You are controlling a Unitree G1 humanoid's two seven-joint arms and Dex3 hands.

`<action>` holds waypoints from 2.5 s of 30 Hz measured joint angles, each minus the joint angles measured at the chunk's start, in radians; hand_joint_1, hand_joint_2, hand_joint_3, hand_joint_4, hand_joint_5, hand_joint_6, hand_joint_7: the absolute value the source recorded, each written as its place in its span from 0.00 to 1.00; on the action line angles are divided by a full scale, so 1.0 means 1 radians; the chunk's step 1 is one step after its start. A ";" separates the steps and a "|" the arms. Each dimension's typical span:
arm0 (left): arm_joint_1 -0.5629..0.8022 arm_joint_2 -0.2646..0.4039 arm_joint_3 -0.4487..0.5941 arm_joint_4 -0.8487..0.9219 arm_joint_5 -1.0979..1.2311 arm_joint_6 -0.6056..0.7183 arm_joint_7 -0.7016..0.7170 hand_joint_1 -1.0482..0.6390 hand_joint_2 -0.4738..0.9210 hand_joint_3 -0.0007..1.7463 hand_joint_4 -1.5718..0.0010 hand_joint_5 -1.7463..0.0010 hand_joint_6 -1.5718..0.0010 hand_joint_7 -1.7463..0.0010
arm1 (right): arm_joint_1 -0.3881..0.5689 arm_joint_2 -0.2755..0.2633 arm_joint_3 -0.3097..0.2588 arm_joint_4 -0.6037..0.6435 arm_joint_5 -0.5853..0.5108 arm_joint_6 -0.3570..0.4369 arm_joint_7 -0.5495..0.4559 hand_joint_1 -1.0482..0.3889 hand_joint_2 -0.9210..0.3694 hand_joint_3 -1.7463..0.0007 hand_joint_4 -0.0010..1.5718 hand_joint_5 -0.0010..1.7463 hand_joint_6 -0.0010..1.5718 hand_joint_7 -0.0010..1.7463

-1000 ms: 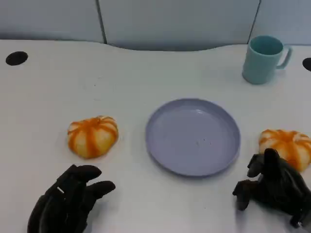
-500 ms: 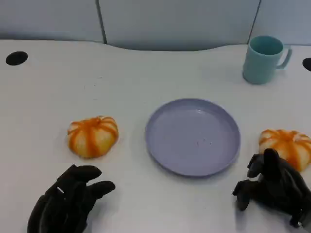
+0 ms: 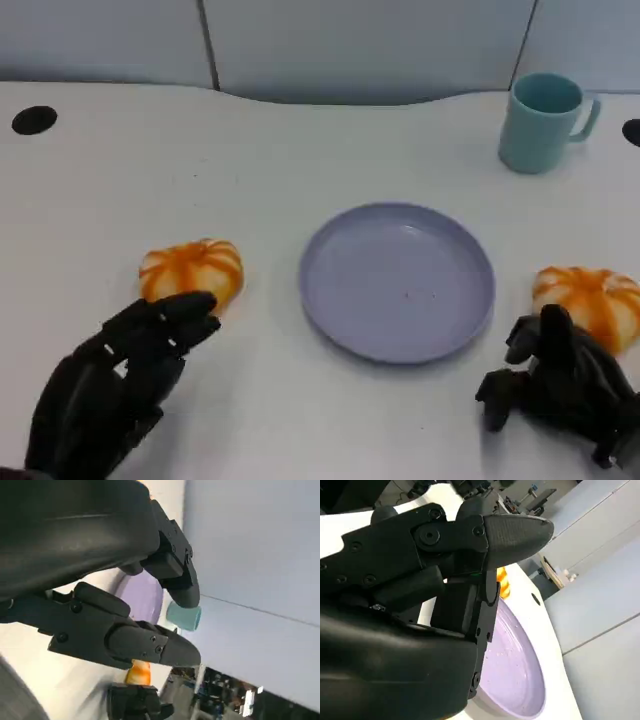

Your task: Grasp the bread from the table and place it into the plate.

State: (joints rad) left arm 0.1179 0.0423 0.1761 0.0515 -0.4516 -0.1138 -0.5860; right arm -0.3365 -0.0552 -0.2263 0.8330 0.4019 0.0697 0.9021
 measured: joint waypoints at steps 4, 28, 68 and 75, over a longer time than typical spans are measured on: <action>-0.033 0.042 -0.012 -0.035 0.094 -0.065 0.011 0.20 1.00 0.07 0.93 0.69 0.76 0.98 | -0.002 0.004 0.001 0.001 -0.001 -0.002 0.000 0.36 0.00 0.80 1.00 0.41 1.00 0.26; -0.313 0.433 -0.216 -0.067 0.786 -0.074 0.152 0.39 0.90 0.00 1.00 0.95 0.98 0.99 | -0.016 0.022 0.002 0.017 -0.001 -0.005 0.007 0.36 0.00 0.81 1.00 0.40 1.00 0.25; -0.904 0.249 -0.645 0.883 1.165 0.157 0.256 0.58 0.71 0.00 0.99 0.99 0.93 0.99 | -0.002 0.021 0.003 -0.016 0.000 0.022 0.008 0.36 0.00 0.82 1.00 0.40 1.00 0.25; -0.969 0.196 -0.650 1.031 1.125 0.162 0.291 0.57 0.72 0.01 0.99 0.99 0.93 0.99 | 0.010 0.021 0.003 -0.041 0.002 0.040 -0.005 0.36 0.00 0.81 1.00 0.40 1.00 0.25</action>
State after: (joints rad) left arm -0.8512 0.2386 -0.4739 1.0825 0.6732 0.0477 -0.2948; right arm -0.3261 -0.0338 -0.2237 0.7922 0.4037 0.1098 0.8973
